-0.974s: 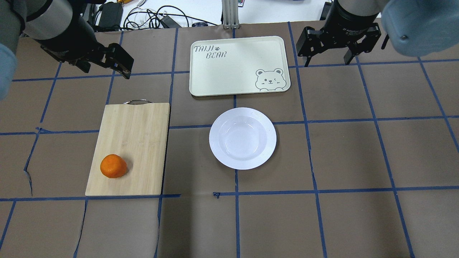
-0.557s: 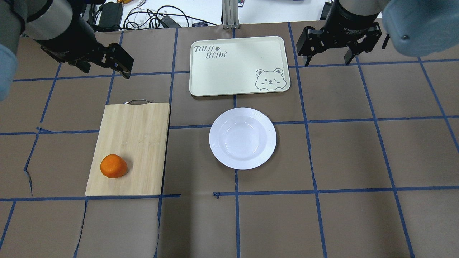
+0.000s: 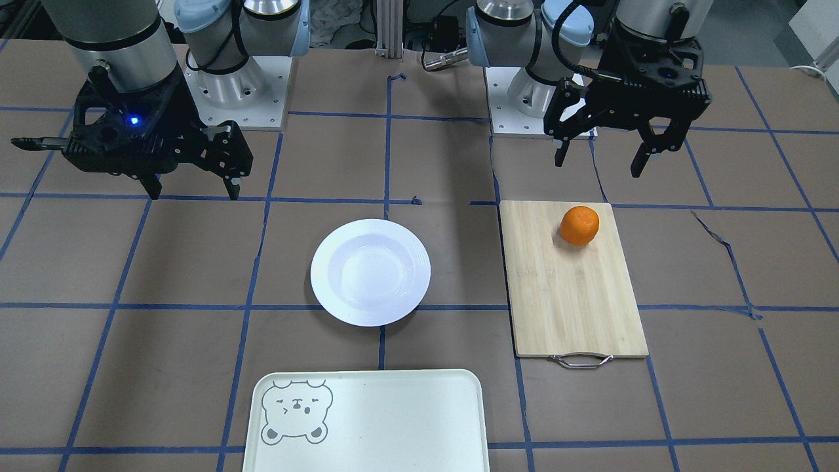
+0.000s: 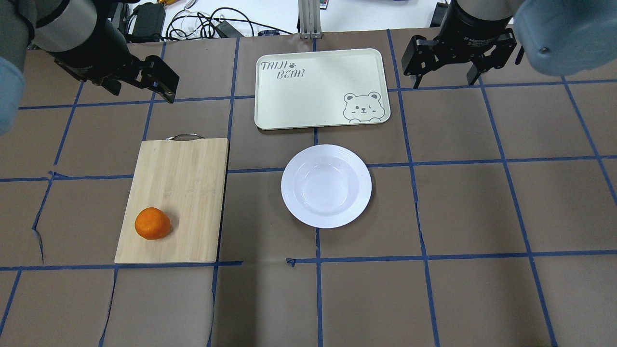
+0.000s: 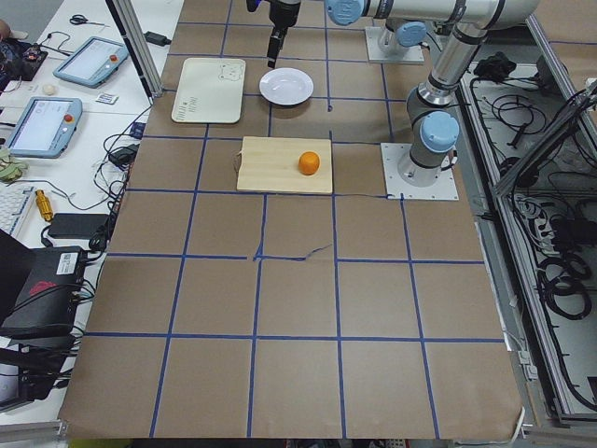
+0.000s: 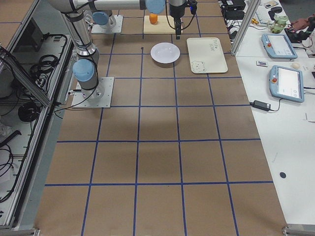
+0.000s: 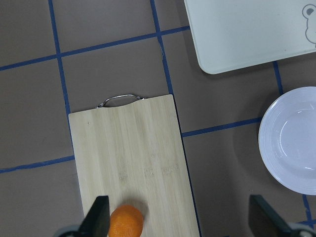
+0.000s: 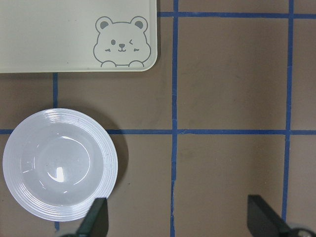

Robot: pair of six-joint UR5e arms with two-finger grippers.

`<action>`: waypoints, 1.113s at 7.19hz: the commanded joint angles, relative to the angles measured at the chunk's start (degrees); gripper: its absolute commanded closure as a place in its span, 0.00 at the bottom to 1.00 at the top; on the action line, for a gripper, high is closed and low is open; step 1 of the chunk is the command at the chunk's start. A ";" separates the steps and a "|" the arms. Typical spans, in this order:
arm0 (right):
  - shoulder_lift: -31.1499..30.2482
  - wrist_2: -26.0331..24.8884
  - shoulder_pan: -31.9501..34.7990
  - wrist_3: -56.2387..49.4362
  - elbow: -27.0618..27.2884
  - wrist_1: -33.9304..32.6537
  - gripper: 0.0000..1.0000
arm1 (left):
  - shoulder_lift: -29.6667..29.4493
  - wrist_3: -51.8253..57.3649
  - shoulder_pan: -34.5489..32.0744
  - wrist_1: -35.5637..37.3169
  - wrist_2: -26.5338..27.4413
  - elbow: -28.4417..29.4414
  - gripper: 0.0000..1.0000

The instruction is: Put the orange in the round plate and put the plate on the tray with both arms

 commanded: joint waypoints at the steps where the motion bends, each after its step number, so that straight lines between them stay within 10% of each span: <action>1: 0.00 -0.14 0.04 0.84 0.04 -0.01 0.00 | -0.02 0.10 0.03 0.09 0.02 0.08 0.00; 5: 0.00 -0.14 0.04 0.41 0.04 0.07 0.00 | -0.36 0.10 0.03 -0.79 0.28 -0.36 0.00; 8: 0.00 -0.14 0.21 0.32 0.04 0.25 0.00 | -1.59 0.19 6.51 0.17 0.01 -10.95 0.00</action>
